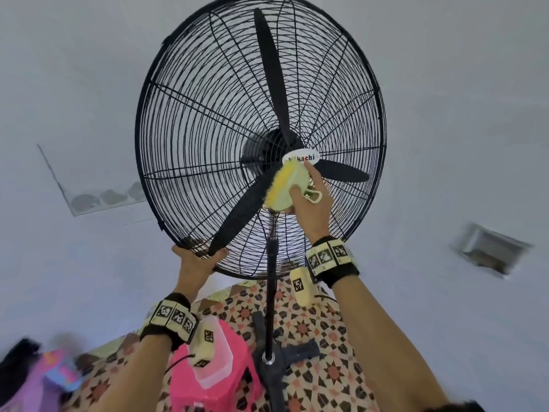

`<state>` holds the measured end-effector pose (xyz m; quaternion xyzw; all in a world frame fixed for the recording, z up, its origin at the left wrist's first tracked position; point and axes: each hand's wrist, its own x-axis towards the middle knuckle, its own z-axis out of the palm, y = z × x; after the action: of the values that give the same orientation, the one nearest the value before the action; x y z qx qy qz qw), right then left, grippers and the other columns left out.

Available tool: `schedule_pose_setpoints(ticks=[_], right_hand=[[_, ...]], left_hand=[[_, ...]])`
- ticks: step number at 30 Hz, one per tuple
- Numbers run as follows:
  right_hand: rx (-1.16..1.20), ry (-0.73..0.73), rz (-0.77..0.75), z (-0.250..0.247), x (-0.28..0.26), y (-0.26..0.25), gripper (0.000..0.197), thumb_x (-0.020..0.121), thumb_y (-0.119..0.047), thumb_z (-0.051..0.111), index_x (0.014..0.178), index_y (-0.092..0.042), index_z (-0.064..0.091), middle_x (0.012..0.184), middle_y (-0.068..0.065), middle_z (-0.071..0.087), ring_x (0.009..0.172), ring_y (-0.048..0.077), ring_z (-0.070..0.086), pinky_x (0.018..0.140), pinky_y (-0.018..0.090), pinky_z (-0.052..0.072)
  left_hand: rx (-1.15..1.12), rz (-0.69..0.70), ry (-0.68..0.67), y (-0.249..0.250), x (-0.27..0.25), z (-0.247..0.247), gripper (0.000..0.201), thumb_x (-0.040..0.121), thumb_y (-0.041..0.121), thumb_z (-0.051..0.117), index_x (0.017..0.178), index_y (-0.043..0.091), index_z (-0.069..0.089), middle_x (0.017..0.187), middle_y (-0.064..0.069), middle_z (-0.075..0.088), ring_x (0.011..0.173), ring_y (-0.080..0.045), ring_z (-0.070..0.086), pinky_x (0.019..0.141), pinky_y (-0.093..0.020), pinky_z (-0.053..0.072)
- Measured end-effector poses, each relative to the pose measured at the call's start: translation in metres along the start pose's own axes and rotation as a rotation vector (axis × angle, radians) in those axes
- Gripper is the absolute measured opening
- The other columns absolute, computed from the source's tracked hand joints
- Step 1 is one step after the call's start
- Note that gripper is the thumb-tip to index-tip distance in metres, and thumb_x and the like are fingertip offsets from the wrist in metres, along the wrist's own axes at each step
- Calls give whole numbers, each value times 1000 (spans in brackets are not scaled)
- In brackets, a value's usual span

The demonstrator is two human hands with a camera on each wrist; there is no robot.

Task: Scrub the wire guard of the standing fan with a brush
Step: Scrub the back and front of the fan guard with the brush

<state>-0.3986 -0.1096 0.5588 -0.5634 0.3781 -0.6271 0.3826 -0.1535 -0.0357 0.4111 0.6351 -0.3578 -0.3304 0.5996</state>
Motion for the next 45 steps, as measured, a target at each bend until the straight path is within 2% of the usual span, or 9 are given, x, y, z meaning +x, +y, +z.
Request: schedule_pose_setpoints(ticks=[4, 11, 17, 23, 29, 34, 38, 40, 45], right_hand=[[-73, 55, 57, -8, 2, 4, 57, 89, -14, 66, 141, -34, 57, 112, 2, 69, 96, 28, 72, 62, 46, 65], [-2, -55, -52, -10, 5, -10, 52, 94, -7, 67, 139, -31, 53, 120, 7, 62, 96, 20, 70, 54, 33, 62], [-8, 59, 32, -14, 6, -3, 51, 91, -9, 68, 136, -31, 58, 117, 7, 64, 103, 33, 69, 58, 42, 64], [47, 23, 5, -6, 5, -7, 55, 93, -4, 67, 143, -25, 56, 108, -13, 63, 88, 13, 72, 59, 41, 64], [50, 73, 50, -21, 11, -4, 56, 92, -3, 66, 144, -23, 56, 126, 13, 65, 84, 14, 70, 52, 24, 59], [78, -77, -36, -14, 18, -12, 58, 95, -7, 67, 147, -27, 52, 134, 8, 57, 99, 16, 67, 58, 32, 62], [0, 72, 48, -20, 19, 4, 57, 93, -5, 66, 145, -25, 56, 107, -2, 68, 87, 16, 72, 56, 35, 63], [-18, 119, 49, -26, 22, 5, 57, 91, -6, 67, 144, -22, 57, 103, -11, 68, 91, 16, 73, 64, 44, 65], [7, 3, -81, -23, 24, -8, 57, 90, -7, 70, 143, -22, 56, 122, 4, 64, 97, 14, 69, 62, 38, 64]], left_hand=[[0, 12, 0, -1, 3, -1, 127, 43, 71, 96, 136, 36, 16, 138, -3, 57, 124, -24, 61, 105, -54, 53], [13, -33, 14, -7, 4, 0, 163, 42, 71, 96, 155, 29, -13, 148, -6, 48, 131, -27, 55, 107, -53, 51], [50, -9, 37, -9, 7, 4, 156, 47, 71, 96, 154, 29, -10, 151, -6, 46, 137, -25, 51, 111, -52, 48], [54, 2, 23, -5, 0, 3, 140, 51, 67, 96, 149, 34, 1, 146, -7, 45, 131, -28, 53, 108, -52, 51], [85, -44, 42, -5, 4, 3, 163, 49, 71, 95, 155, 29, -21, 162, -13, 32, 143, -30, 44, 114, -53, 44], [68, -68, 35, -11, 10, 0, 163, 45, 72, 96, 155, 33, -18, 162, -11, 35, 142, -27, 46, 115, -51, 45], [33, -61, 24, 2, 4, 5, 164, 61, 55, 96, 154, 21, -34, 161, -11, 35, 143, -29, 44, 117, -52, 42], [18, -64, 34, 1, 4, 5, 168, 51, 66, 97, 157, 25, -27, 163, -13, 34, 144, -30, 44, 116, -52, 42], [39, -95, 32, 1, -2, 5, 170, 48, 65, 91, 154, 21, -35, 162, -7, 28, 139, -28, 47, 117, -50, 42]])
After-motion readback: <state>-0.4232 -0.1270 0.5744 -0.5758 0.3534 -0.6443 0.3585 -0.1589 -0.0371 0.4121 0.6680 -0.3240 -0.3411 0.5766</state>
